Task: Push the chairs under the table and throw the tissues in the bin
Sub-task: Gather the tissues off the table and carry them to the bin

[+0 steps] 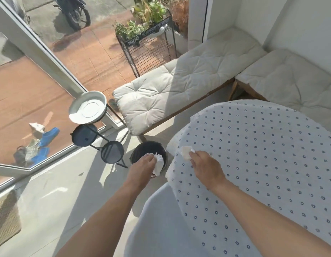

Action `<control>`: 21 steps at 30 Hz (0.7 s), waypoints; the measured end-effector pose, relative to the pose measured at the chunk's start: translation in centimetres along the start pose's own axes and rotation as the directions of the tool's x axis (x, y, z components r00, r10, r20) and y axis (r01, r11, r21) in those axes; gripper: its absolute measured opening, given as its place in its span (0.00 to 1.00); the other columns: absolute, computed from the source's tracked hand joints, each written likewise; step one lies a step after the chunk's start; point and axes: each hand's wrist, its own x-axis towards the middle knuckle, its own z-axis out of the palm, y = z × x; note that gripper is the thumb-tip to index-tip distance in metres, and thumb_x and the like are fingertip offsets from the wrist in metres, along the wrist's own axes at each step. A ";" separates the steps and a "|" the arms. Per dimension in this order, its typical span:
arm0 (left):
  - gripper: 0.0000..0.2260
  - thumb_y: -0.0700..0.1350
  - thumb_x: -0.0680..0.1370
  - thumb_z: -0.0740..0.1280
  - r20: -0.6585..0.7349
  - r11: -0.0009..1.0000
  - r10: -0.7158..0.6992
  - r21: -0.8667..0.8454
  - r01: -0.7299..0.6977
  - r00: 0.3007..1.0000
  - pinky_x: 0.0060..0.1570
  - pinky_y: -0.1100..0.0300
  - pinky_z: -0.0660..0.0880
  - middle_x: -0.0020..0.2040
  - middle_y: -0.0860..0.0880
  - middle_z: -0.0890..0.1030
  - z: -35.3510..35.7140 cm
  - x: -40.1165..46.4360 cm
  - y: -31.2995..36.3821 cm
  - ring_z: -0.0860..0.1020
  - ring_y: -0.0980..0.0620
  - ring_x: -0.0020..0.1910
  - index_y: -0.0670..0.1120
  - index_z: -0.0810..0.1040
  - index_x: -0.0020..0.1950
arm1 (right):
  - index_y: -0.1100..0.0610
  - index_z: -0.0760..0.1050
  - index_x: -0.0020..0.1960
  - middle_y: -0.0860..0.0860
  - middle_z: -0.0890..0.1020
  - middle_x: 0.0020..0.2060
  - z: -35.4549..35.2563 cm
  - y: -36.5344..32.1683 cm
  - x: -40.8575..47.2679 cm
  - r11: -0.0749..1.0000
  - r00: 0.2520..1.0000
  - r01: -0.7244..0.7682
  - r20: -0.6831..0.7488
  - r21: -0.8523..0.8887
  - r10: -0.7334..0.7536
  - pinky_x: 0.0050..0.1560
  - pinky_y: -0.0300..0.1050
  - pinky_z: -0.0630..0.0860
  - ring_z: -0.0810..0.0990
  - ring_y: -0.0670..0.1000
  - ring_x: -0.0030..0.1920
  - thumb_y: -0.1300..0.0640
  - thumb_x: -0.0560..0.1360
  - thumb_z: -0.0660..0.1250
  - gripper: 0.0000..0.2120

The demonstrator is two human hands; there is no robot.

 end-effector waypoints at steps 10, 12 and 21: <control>0.18 0.35 0.82 0.63 0.052 1.000 0.007 -0.015 -0.006 0.999 0.55 0.48 0.80 0.69 0.48 0.73 6.0 2.4 -14.2 0.71 0.48 0.69 0.44 0.71 0.72 | 0.60 0.76 0.57 0.55 0.79 0.43 10.4 -11.3 10.3 0.964 0.974 0.207 0.128 -0.166 -0.187 0.32 0.49 0.79 0.78 0.57 0.42 0.74 0.71 0.64 0.17; 0.17 0.36 0.83 0.62 0.062 1.000 -0.008 -0.026 0.010 0.998 0.57 0.48 0.80 0.70 0.47 0.74 8.2 3.4 -16.4 0.71 0.47 0.70 0.44 0.72 0.72 | 0.59 0.76 0.55 0.54 0.78 0.43 13.5 -12.1 12.4 0.961 0.974 0.208 0.132 -0.183 -0.185 0.31 0.47 0.75 0.78 0.56 0.41 0.73 0.71 0.65 0.15; 0.12 0.34 0.83 0.60 0.114 0.999 -0.044 -0.020 0.047 0.993 0.49 0.49 0.80 0.65 0.47 0.75 21.1 11.4 -22.6 0.73 0.47 0.67 0.43 0.74 0.65 | 0.59 0.73 0.53 0.54 0.75 0.44 31.4 -8.8 18.5 0.958 0.954 0.195 0.269 -0.208 -0.136 0.31 0.49 0.65 0.74 0.56 0.44 0.73 0.71 0.63 0.14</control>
